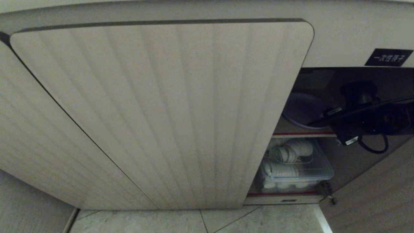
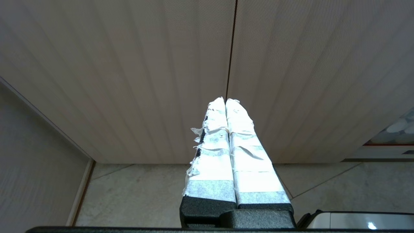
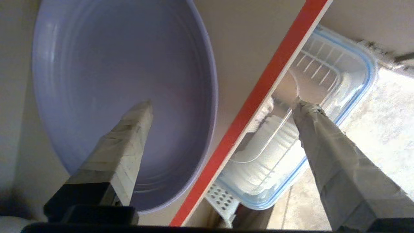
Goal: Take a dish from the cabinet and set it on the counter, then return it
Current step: Put it back into the cabinet
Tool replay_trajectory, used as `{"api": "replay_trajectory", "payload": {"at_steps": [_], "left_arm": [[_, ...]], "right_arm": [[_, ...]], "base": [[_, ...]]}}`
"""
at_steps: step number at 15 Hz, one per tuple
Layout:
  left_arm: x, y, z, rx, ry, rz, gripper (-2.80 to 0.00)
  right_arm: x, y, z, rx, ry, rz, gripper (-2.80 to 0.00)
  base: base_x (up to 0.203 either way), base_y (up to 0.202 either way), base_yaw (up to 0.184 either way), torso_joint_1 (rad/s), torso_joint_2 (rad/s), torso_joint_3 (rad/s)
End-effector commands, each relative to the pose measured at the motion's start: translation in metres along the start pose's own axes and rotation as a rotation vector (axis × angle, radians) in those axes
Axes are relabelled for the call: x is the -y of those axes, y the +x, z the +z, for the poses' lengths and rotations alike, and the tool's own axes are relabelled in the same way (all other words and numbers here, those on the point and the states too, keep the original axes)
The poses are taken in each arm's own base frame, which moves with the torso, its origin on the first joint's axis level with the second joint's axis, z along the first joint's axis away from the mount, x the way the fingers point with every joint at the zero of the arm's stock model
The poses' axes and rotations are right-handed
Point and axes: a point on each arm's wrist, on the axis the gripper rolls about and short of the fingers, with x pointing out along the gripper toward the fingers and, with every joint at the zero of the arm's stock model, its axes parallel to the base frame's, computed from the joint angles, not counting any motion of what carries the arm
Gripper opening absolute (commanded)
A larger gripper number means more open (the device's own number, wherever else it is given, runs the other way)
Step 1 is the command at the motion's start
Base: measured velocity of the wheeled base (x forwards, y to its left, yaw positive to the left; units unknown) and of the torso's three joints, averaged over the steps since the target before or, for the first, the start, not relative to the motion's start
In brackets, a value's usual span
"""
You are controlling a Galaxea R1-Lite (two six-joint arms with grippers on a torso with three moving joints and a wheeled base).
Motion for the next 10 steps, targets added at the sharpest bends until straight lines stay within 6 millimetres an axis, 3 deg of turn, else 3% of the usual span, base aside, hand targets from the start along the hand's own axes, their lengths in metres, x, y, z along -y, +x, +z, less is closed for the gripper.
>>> {"api": "replay_trajectory", "payload": {"at_steps": [1, 10], "left_arm": [[0.0000, 0.0000, 0.0000, 0.001, -0.001, 0.000, -2.80], [0.0000, 0.0000, 0.0000, 0.001, -0.001, 0.000, -2.80]], "right_arm": [[-0.0001, -0.0010, 0.0003, 0.004, -0.013, 0.001, 0.00], [0.0046, -0.0073, -0.0016, -0.002, -0.108, -0.007, 0.00]], "base": [[0.000, 0.000, 0.000, 0.000, 0.00, 0.000], [0.000, 0.000, 0.000, 0.000, 0.00, 0.000]]}}
